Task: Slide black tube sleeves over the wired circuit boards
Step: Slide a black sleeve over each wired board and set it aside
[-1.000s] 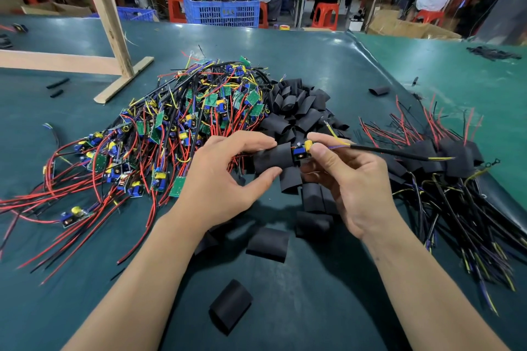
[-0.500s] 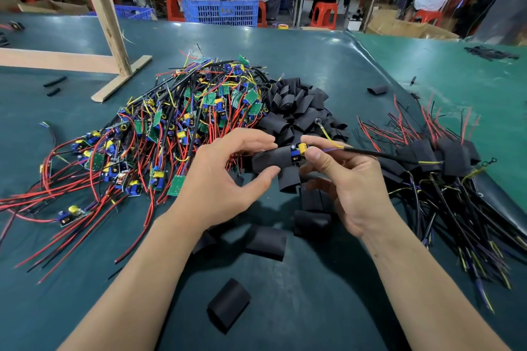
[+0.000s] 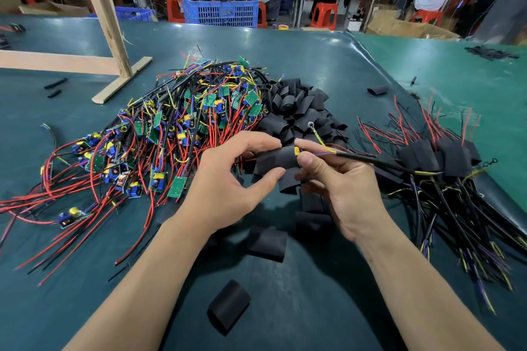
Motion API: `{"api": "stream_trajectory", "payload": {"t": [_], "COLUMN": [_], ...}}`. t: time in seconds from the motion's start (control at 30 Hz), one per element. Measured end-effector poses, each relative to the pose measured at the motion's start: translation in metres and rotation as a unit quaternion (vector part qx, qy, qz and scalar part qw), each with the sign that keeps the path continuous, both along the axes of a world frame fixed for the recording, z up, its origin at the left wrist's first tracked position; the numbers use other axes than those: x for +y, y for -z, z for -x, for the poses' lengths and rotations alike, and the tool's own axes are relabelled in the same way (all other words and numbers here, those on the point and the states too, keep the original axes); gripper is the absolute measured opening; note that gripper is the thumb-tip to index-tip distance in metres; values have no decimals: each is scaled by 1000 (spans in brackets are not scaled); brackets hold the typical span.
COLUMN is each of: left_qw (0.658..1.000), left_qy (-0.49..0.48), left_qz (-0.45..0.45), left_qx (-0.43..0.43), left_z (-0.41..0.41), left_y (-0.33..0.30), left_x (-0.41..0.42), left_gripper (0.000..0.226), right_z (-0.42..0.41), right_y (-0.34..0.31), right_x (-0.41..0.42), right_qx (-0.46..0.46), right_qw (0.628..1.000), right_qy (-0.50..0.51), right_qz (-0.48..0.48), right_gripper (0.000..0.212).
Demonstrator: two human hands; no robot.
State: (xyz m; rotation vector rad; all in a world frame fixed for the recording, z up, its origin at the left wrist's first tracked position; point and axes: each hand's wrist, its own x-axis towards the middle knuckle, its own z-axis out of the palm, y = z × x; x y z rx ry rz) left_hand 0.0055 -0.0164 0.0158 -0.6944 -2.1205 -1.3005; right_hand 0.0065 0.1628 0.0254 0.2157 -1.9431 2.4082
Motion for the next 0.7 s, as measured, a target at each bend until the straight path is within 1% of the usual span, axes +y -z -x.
{"api": "stream_trajectory", "payload": {"t": [0.13,0.27,0.4,0.53,0.7], "left_qw": [1000,999,999,999,999], "left_qy": [-15,-21,-15,-22,-30], "left_qz": [-12,-25,-18,-22,-7], "left_qx": [10,12,22,27,25], "left_z": [0,1,1,0,0], "left_y": [0,-1,-1,-1,-3], "left_x": [-1,-1,0,1,0], "left_gripper": [31,32,34,34,35], "right_z": [-4,-7,-7,-6,-6], "right_y": [-1,-3,-2,2,3], "right_x": [-5,-8,-8,-9,-9], "right_qx": [-6,10,9,21,24], "right_qw": [1000,997,996,995,990], "right_qy": [-25,-64,-86,-84,-88], "right_qz": [-3,-29,-19,-54,-106], "right_gripper": [17,25,36,34,25]}}
